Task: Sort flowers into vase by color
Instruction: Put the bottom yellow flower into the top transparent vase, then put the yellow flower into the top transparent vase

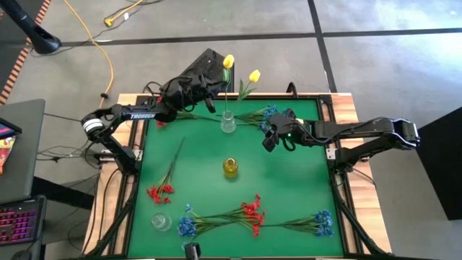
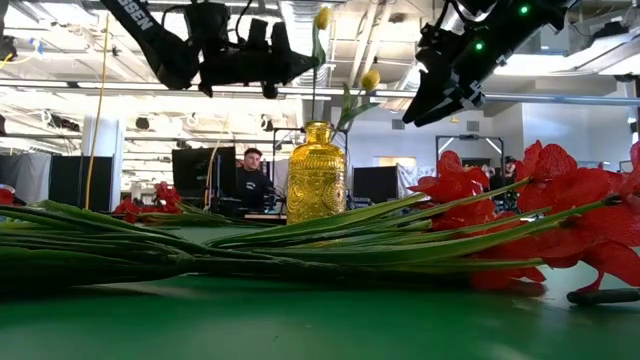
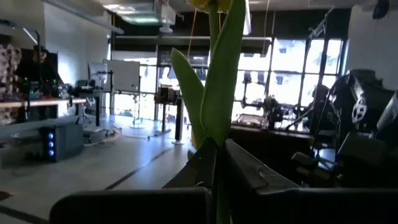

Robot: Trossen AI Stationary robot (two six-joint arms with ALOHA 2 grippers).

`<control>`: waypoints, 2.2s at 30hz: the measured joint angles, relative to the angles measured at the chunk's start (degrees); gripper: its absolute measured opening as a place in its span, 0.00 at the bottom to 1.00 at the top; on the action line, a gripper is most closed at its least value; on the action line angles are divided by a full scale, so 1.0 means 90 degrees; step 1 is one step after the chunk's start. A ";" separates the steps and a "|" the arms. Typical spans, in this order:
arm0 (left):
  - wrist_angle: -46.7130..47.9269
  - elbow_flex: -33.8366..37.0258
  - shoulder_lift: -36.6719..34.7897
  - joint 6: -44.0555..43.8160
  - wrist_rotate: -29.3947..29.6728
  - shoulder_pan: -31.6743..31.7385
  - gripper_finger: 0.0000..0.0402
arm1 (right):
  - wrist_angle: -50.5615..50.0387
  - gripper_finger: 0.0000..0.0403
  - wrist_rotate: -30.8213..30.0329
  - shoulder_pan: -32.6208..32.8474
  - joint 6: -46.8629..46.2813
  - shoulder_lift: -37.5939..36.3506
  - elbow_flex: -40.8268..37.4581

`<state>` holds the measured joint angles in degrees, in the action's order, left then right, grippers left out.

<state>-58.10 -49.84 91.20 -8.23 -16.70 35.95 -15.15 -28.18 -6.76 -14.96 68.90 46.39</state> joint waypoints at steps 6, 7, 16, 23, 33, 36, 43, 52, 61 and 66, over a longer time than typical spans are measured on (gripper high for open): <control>0.0352 0.0000 -0.0002 0.0014 -0.0003 -0.0001 0.00 | 0.0039 0.58 0.0000 0.0000 -0.0002 0.0000 0.0000; 0.0418 0.0000 -0.0002 0.0029 -0.0003 -0.0011 0.00 | 0.0039 0.58 -0.0001 0.0000 -0.0002 0.0000 0.0000; 0.1212 0.0000 0.0000 0.0325 0.0099 -0.0178 0.00 | 0.0035 0.58 -0.0002 0.0000 -0.0005 0.0000 0.0000; 0.1597 0.0000 -0.0002 0.0289 0.0108 -0.0190 0.01 | 0.0029 0.58 -0.0005 0.0000 -0.0005 0.0000 0.0000; 0.2207 0.0000 0.0000 0.0348 0.0099 -0.0202 0.10 | 0.0024 0.58 -0.0007 0.0000 0.0002 0.0000 0.0000; 0.2239 0.0000 -0.0002 0.0514 -0.0002 -0.0219 0.16 | 0.0024 0.58 -0.0007 0.0000 0.0002 0.0000 0.0000; 0.2250 0.0000 -0.0002 0.0650 -0.0488 -0.0224 0.31 | 0.0019 0.58 -0.0010 0.0000 0.0007 0.0000 0.0000; 0.3357 0.0000 -0.0272 0.0863 -0.0559 -0.0224 0.46 | -0.0089 0.58 -0.0005 0.0000 0.0002 0.0000 0.0000; 0.4883 0.0000 -0.0932 0.1211 -0.0474 -0.0221 0.48 | -0.0078 0.58 0.0000 0.0000 0.0000 0.0000 0.0000; 0.5975 0.0000 -0.1309 0.1526 -0.0441 -0.0219 0.48 | -0.0119 0.58 0.0002 0.0000 -0.0002 0.0000 0.0000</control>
<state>-4.33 -49.84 79.42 5.51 -20.67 33.98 -16.22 -28.16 -6.76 -14.98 68.90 46.39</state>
